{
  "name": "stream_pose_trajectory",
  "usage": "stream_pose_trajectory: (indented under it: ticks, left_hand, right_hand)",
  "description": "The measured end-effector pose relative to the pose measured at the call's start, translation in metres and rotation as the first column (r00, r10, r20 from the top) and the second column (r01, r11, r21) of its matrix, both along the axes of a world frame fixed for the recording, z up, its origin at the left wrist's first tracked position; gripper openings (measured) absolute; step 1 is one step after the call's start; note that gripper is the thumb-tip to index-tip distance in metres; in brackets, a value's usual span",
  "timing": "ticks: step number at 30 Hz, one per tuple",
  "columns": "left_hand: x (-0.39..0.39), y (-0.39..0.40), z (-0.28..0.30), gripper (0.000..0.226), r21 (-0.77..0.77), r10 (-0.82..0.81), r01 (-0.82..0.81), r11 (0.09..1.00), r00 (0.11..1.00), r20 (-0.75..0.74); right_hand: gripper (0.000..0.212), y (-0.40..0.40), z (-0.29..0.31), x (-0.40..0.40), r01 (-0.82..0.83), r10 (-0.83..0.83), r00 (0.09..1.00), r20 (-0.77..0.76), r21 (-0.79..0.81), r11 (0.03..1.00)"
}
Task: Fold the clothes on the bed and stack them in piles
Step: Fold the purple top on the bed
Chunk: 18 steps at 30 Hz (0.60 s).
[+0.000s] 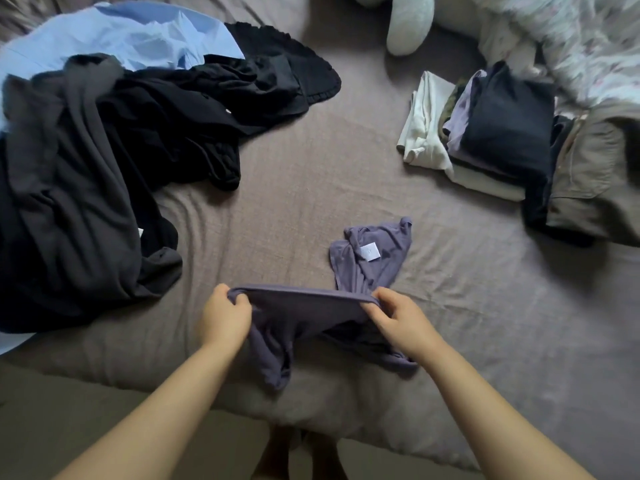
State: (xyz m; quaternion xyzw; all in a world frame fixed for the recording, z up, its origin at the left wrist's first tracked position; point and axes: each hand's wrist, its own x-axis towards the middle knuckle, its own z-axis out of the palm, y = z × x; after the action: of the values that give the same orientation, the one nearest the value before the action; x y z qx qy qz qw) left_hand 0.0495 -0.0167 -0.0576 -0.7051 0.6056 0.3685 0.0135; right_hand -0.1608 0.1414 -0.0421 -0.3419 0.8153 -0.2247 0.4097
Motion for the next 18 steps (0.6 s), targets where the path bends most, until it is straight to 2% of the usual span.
stream_pose_trajectory:
  ticks: [1,2,3,4,5,6,7,8,9,11,12,14,15,16,17,18]
  left_hand:
    - [-0.006,0.003,0.004,0.01,-0.011,-0.053,0.054,0.999,0.998,0.041]
    - [-0.012,0.009,0.008,0.03,-0.064,-0.176,0.178,0.982,0.984,0.032]
    - [-0.019,0.017,0.012,0.054,-0.139,-0.352,0.339,0.93,0.933,-0.074]
    - [-0.029,0.025,0.018,0.075,-0.212,-0.532,0.494,0.843,0.823,-0.2]
    - [-0.039,0.033,0.023,0.088,-0.242,-0.688,0.644,0.726,0.676,-0.265]
    - [-0.049,0.041,0.025,0.09,-0.251,-0.789,0.751,0.61,0.549,-0.277]
    - [-0.057,0.048,0.022,0.083,-0.247,-0.837,0.806,0.539,0.477,-0.27]
    - [-0.064,0.052,0.02,0.067,-0.221,-0.839,0.816,0.534,0.479,-0.26]
    - [-0.071,0.051,0.019,0.05,-0.169,-0.803,0.793,0.586,0.539,-0.256]
    - [-0.076,0.047,0.019,0.033,-0.057,-0.677,0.689,0.723,0.69,-0.256]
    - [-0.077,0.046,0.02,0.033,-0.029,-0.636,0.661,0.75,0.708,-0.307]
    - [-0.079,0.046,0.025,0.035,0.015,-0.603,0.683,0.73,0.654,-0.457]
    - [-0.079,0.048,0.03,0.031,0.04,-0.6,0.717,0.696,0.611,-0.517]
    - [-0.077,0.05,0.035,0.021,0.069,-0.601,0.748,0.66,0.581,-0.548]
    - [-0.075,0.051,0.038,0.014,0.084,-0.636,0.78,0.62,0.563,-0.528]
    - [-0.072,0.051,0.038,0.02,0.085,-0.711,0.816,0.572,0.544,-0.446]
  right_hand:
    - [0.024,-0.004,0.005,0.001,0.006,-0.004,0.998,0.059,-0.027,1.0]
    - [0.024,-0.008,0.008,0.003,0.02,-0.015,0.995,0.098,-0.05,0.999]
    - [0.023,-0.012,0.013,0.006,0.034,-0.023,0.991,0.134,-0.082,0.996]
    - [0.021,-0.015,0.017,0.008,0.049,-0.03,0.984,0.175,-0.105,0.993]
    - [0.018,-0.017,0.021,0.01,0.055,-0.025,0.974,0.227,-0.126,0.99]
    - [0.017,-0.018,0.024,0.011,0.047,-0.007,0.96,0.28,-0.137,0.99]
    - [0.014,-0.018,0.027,0.011,0.027,0.019,0.946,0.324,-0.138,0.99]
    - [0.012,-0.016,0.029,0.01,0.004,0.036,0.939,0.341,-0.114,0.993]
    - [0.015,-0.014,0.03,0.007,-0.024,0.046,0.949,0.311,-0.075,0.997]
    - [0.033,-0.005,0.025,-0.003,-0.1,0.09,0.991,0.096,0.098,0.99]
    - [0.035,-0.002,0.022,-0.007,-0.134,0.146,0.988,-0.041,0.218,0.967]
    - [0.03,0.003,0.02,-0.011,-0.131,0.239,0.932,-0.272,0.36,0.923]
    - [0.031,0.005,0.018,-0.012,-0.106,0.231,0.913,-0.336,0.351,0.93]
    - [0.032,0.007,0.013,-0.013,-0.077,0.175,0.923,-0.342,0.282,0.956]
    - [0.031,0.009,0.01,-0.015,-0.018,0.068,0.96,-0.273,0.182,0.983]
    - [0.027,0.009,0.008,-0.017,0.069,-0.056,0.988,-0.146,0.087,0.994]
